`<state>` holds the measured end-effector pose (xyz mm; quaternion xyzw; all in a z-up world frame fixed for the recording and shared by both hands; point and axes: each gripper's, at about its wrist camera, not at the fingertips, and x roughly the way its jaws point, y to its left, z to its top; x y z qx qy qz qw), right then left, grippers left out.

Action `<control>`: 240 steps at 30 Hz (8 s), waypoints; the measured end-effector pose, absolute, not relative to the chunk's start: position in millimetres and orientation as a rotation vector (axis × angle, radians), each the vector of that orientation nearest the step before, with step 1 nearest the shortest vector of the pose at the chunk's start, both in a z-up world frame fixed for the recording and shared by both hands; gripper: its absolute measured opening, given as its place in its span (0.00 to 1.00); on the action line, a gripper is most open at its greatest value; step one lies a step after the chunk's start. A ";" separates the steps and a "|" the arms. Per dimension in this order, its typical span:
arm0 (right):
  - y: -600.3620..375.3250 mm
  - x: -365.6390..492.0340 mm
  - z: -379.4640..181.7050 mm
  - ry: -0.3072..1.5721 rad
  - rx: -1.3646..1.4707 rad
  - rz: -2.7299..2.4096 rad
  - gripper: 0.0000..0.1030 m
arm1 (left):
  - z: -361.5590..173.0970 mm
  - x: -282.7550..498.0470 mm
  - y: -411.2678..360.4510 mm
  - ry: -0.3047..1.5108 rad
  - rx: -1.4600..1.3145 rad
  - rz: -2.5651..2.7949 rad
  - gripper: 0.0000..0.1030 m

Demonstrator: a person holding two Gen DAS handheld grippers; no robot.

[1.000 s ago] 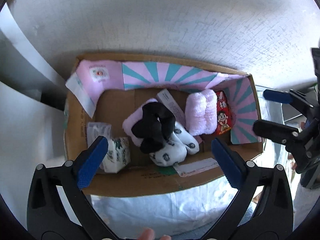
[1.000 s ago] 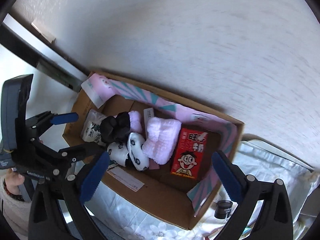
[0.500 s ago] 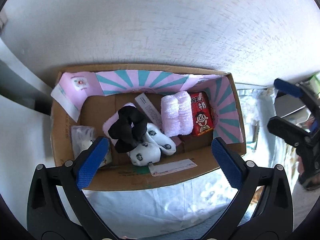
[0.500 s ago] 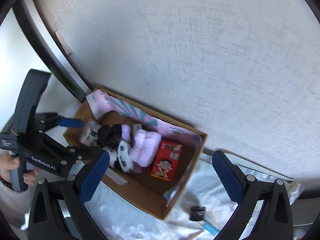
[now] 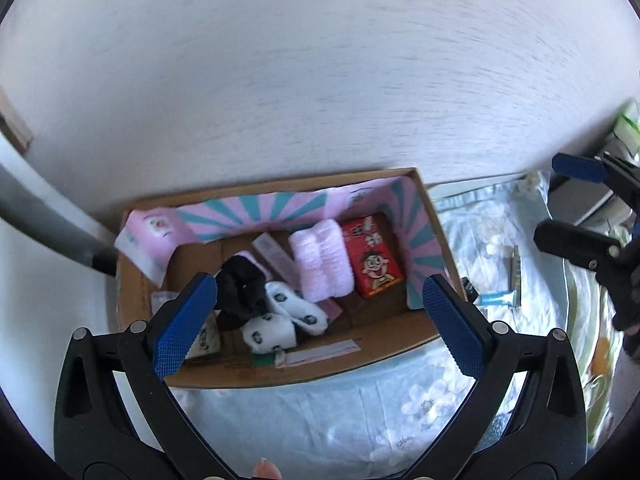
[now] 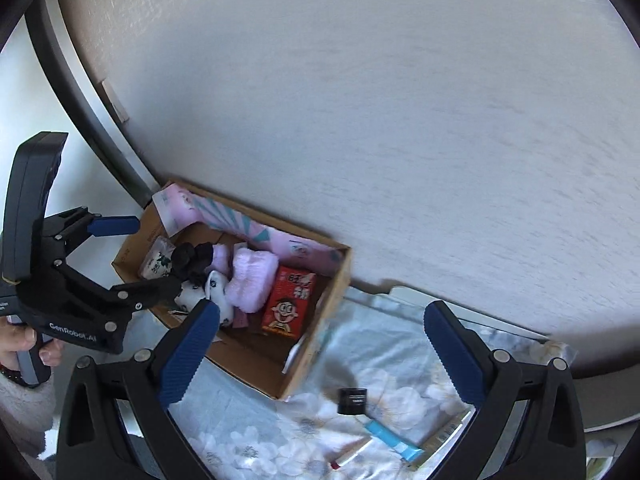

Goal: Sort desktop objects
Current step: 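Move both tools back over the bedsheet toward the jar and tubes, then grasp the black KANS cream jar with left tool while right tool grasps gold tube, then carry the cream jar and gold tube into the cardboard box and open both tools, then move both tools back over the bedsheet toward the blue and white tubes, then grasp the red-capped white tube with left tool while right tool grasps blue tube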

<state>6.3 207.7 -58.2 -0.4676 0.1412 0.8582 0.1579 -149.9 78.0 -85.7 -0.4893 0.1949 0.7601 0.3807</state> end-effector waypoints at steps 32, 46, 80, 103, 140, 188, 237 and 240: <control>280.6 178.2 -155.9 0.590 -1.451 2.185 0.99 | -182.8 45.4 243.6 1.394 -0.821 1.549 0.96; 303.5 165.9 -231.0 0.695 -1.526 2.031 0.91 | -249.2 28.4 259.1 1.471 -0.989 1.386 0.69; 297.7 205.3 -191.3 0.842 -1.494 2.016 0.18 | -185.4 16.6 225.8 1.123 -1.160 1.424 0.27; 265.5 88.1 -87.1 0.609 -1.453 2.229 0.18 | -75.5 -88.9 181.8 0.801 -1.137 1.692 0.27; 115.4 -151.1 -155.5 0.163 -1.912 2.405 0.81 | -127.3 -232.6 25.4 0.523 -1.367 2.034 0.96; 228.5 119.5 -108.5 0.429 -1.543 2.245 1.00 | -58.8 -47.6 134.8 0.558 -1.103 1.877 1.00; 204.3 145.7 -244.8 0.115 -1.707 2.617 0.17 | -240.4 77.9 193.8 0.596 -1.192 1.862 0.38; 205.8 148.3 -244.9 0.143 -1.683 2.628 0.15 | -240.5 73.7 194.0 0.606 -1.197 1.862 0.30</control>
